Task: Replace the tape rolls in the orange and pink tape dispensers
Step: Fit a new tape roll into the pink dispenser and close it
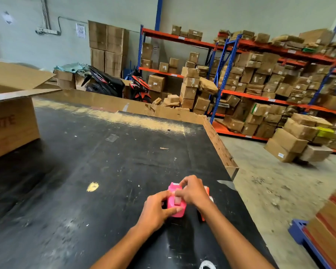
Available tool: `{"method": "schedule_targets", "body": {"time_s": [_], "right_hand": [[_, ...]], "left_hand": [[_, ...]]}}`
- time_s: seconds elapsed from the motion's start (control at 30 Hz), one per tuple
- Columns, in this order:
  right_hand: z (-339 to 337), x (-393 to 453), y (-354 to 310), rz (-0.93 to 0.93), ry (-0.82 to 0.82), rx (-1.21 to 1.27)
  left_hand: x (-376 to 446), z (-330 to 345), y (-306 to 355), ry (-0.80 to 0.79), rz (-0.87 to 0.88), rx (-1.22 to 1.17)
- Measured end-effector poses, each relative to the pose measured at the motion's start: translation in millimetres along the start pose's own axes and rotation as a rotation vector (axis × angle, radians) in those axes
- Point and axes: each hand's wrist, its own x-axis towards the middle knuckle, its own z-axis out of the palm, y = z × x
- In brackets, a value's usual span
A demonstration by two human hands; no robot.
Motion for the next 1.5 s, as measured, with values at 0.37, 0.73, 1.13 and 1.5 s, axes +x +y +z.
{"method": "schedule_targets", "body": {"time_s": [0.37, 0.73, 1.13, 1.5], "right_hand": [[-4, 8, 14, -0.083, -0.171, 0.204], [-13, 41, 13, -0.326, -0.228, 0.170], [-8, 77, 17, -0.218, -0.378, 0.106], [-12, 74, 13, -0.169, -0.344, 0.088]], "left_hand": [[1, 4, -12, 0.055, -0.012, -0.075], [1, 5, -19, 0.089, -0.029, -0.053], [-7, 5, -3, 0.034, 0.006, -0.072], [-6, 8, 2, 0.065, -0.035, -0.091]]}}
